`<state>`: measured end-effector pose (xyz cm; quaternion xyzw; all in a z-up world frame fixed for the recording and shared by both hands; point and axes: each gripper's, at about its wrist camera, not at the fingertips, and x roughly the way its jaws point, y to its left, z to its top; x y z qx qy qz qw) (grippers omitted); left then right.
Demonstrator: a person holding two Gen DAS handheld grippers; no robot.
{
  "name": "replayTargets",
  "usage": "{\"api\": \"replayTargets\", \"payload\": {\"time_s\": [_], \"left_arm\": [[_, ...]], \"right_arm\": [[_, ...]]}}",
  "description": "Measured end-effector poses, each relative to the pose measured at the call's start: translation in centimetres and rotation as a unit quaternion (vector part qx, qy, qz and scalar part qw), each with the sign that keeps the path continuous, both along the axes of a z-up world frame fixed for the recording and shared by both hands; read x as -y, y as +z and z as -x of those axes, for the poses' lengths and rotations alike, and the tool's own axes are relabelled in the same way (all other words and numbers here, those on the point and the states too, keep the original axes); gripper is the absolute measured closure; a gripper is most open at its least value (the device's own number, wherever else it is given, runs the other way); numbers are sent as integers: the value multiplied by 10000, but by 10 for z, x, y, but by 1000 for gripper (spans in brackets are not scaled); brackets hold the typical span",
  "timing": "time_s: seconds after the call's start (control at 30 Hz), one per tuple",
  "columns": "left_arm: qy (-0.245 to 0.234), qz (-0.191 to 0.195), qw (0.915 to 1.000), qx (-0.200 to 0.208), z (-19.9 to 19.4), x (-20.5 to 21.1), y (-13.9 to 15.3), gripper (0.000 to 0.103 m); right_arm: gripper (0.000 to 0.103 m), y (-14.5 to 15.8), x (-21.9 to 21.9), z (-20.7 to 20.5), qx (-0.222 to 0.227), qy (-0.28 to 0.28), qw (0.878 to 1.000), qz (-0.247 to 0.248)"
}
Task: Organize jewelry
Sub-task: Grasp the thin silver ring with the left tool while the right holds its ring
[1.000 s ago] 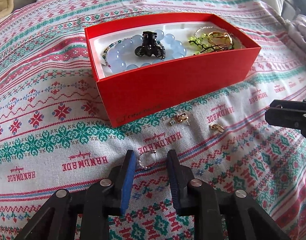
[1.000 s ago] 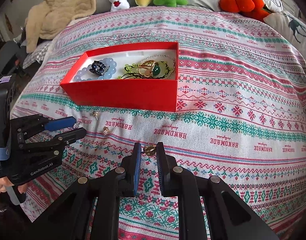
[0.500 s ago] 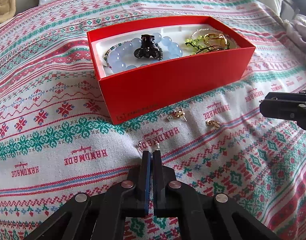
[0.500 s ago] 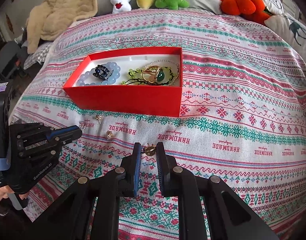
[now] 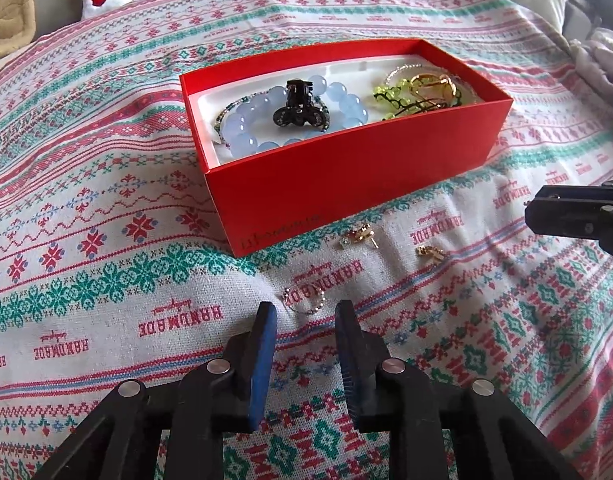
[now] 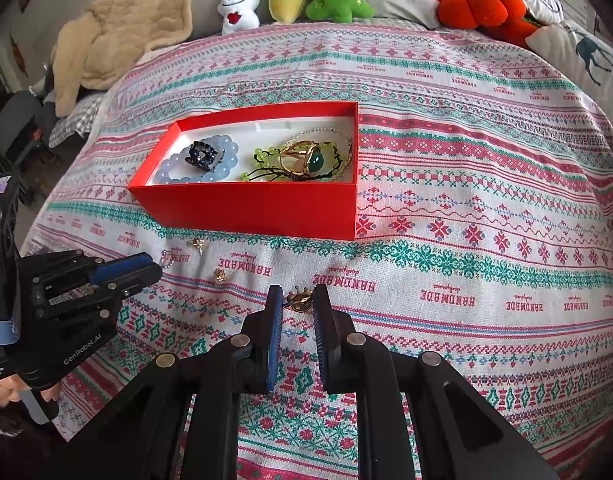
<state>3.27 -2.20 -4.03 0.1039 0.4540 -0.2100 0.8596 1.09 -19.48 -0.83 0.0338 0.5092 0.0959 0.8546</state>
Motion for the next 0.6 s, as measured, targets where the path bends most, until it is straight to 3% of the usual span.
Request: {"api": "replayTargets", "payload": {"time_s": [0.23,0.4,0.6], "left_arm": [[-81,-115,9998,119,-8,7,-6,72],[-343,-269,9989,186,-4,16,-6,99],[-314,-252,9990,179,-1,14,-3,103]], "right_arm": [[87,-6,-4,1,-64,46,10000,44],[87,-7,-6,0,-78,70,9999,52],[87,-3,-6,-1,-26,82,10000,38]]}}
